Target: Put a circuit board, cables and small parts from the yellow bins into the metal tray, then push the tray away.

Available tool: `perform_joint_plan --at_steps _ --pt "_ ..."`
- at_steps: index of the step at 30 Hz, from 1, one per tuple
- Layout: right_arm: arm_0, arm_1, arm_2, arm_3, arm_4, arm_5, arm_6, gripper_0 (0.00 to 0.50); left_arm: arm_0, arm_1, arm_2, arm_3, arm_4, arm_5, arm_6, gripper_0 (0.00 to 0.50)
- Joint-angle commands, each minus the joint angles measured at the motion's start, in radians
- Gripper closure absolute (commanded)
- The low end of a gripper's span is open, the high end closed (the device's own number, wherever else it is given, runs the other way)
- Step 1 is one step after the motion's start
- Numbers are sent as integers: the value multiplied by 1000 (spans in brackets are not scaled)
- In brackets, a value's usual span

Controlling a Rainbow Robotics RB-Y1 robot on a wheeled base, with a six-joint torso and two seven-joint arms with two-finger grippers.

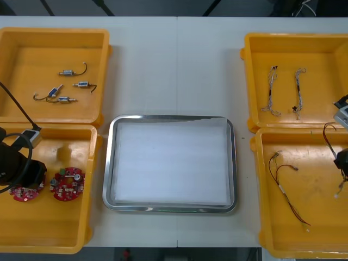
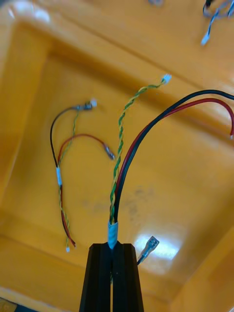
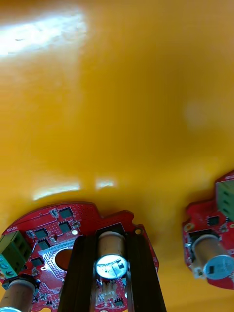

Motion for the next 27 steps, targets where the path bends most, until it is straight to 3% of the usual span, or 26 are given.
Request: perform_joint_plan --at_steps 1,6,10,16,23,27 --pt "-78 -4 -25 -33 -25 7 45 500 2 88 5 -24 -6 -6 -5 500" --pt "-123 -49 8 -36 -42 7 48 500 2 91 63 -36 17 53 -10 500" --pt "-141 -84 24 -44 -64 7 39 500 4 91 152 -53 88 143 -10 500" --pt "-155 -125 25 -44 -116 7 28 500 24 90 326 -68 188 296 -4 500" --pt "-178 -170 68 -44 -136 7 7 500 67 73 577 -81 261 451 16 500" --pt "-181 -170 71 -44 -147 7 -4 500 67 59 660 -97 272 522 30 500"
